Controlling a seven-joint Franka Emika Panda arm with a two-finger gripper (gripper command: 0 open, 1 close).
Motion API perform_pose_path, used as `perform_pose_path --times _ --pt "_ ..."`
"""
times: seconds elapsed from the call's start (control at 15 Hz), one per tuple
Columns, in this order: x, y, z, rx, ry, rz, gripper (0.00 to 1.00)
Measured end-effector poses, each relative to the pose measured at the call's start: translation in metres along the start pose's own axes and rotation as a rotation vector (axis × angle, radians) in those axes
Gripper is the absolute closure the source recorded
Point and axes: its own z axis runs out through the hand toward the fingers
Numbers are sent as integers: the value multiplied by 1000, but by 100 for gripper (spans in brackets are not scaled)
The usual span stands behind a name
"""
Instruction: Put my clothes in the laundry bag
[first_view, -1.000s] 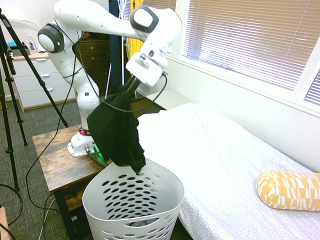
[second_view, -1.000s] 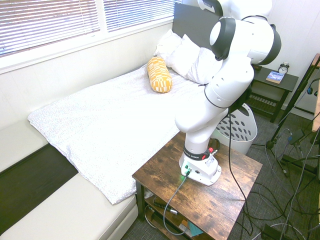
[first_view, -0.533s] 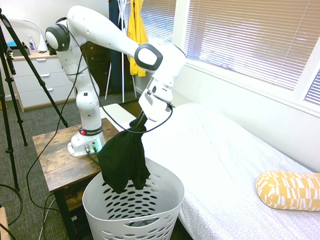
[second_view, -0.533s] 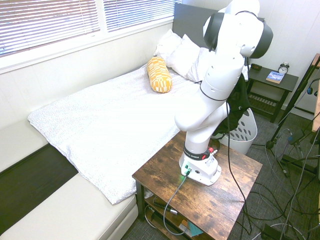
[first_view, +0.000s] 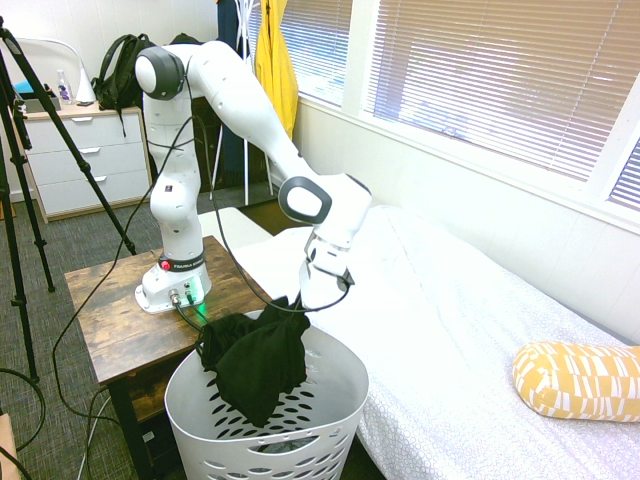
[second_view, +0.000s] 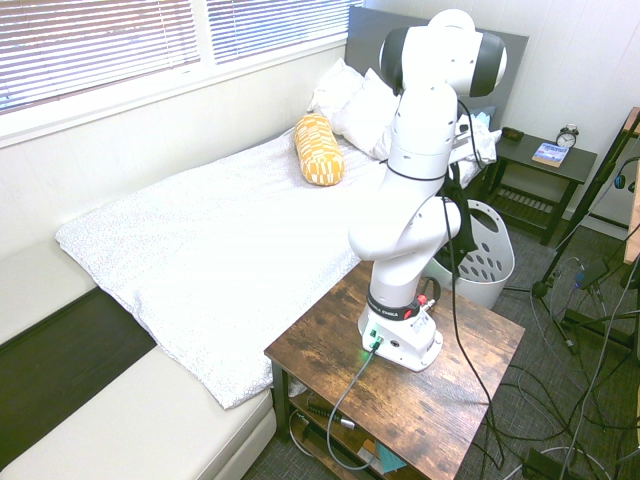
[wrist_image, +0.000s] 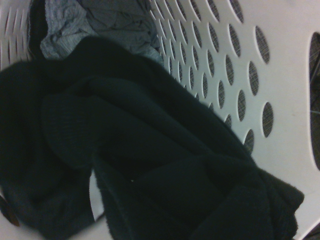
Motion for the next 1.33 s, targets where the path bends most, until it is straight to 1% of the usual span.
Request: perform_pose_path --times 0.13,0.27,0.53,0.67,0.8,1.0,1.07,1.2,1.33 --pt "-6 -9 24 -9 -9 4 0" --pt "-9 -12 38 -11 -8 9 0" --pt "-15 -17 47 -8 -10 12 0" --pt "-16 -23 40 8 17 13 0" --pt "-15 -29 7 52 66 6 0" --pt "-32 -40 -79 143 143 -38 0" --pt "-47 -52 -110 179 167 -65 0" --pt "-86 -84 -165 222 221 -127 0" --pt "-141 -133 -206 260 257 -202 0"
